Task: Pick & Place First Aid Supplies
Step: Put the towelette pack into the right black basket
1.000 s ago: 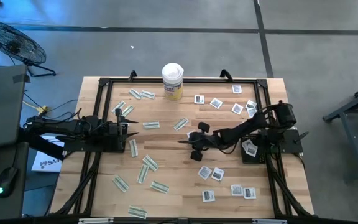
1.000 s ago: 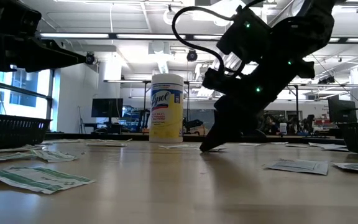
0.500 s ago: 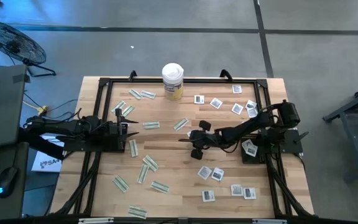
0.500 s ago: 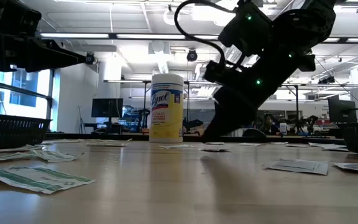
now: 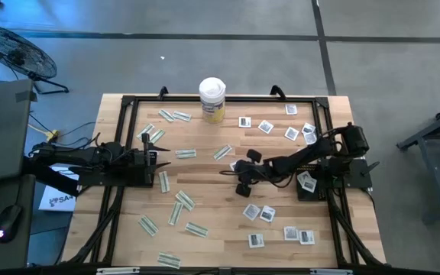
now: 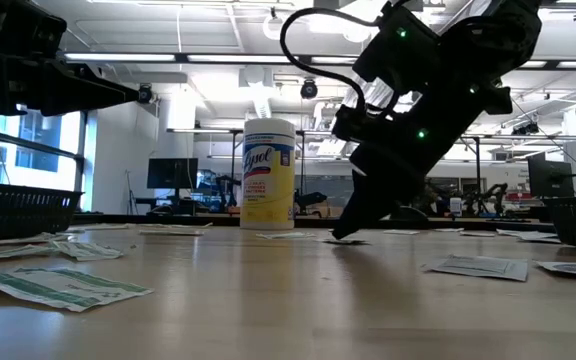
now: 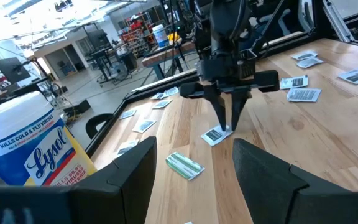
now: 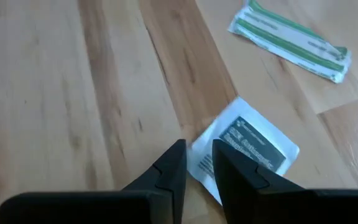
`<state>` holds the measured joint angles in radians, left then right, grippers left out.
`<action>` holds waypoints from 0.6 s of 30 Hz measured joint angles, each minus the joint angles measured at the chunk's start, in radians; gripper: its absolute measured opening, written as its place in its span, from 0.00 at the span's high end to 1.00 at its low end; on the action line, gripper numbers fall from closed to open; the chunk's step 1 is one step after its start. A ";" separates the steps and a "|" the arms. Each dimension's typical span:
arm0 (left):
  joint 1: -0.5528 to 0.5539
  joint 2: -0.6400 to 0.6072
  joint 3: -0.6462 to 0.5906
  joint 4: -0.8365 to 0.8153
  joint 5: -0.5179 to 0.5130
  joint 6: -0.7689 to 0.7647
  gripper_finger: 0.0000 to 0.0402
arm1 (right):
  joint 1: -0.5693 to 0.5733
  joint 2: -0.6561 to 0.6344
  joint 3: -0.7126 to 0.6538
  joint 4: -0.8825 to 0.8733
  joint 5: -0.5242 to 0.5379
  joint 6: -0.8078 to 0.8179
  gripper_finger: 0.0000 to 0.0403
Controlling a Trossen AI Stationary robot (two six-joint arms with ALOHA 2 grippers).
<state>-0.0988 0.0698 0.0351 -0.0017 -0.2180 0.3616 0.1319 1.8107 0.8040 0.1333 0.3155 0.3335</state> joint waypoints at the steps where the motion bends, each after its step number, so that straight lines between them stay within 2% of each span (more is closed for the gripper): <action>1: 0.000 0.000 0.000 0.000 0.000 0.000 0.49 | 0.000 0.000 0.000 -0.001 0.000 -0.001 0.82; 8: 0.000 0.000 0.000 0.000 0.000 0.000 0.49 | -0.001 0.000 0.000 0.027 -0.040 -0.001 0.82; 18: 0.000 0.000 0.000 0.000 0.000 0.000 0.49 | -0.001 0.016 0.001 -0.009 -0.031 -0.028 0.82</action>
<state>-0.0989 0.0696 0.0353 -0.0017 -0.2180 0.3618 0.1314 1.8271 0.8047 0.1247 0.2850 0.3054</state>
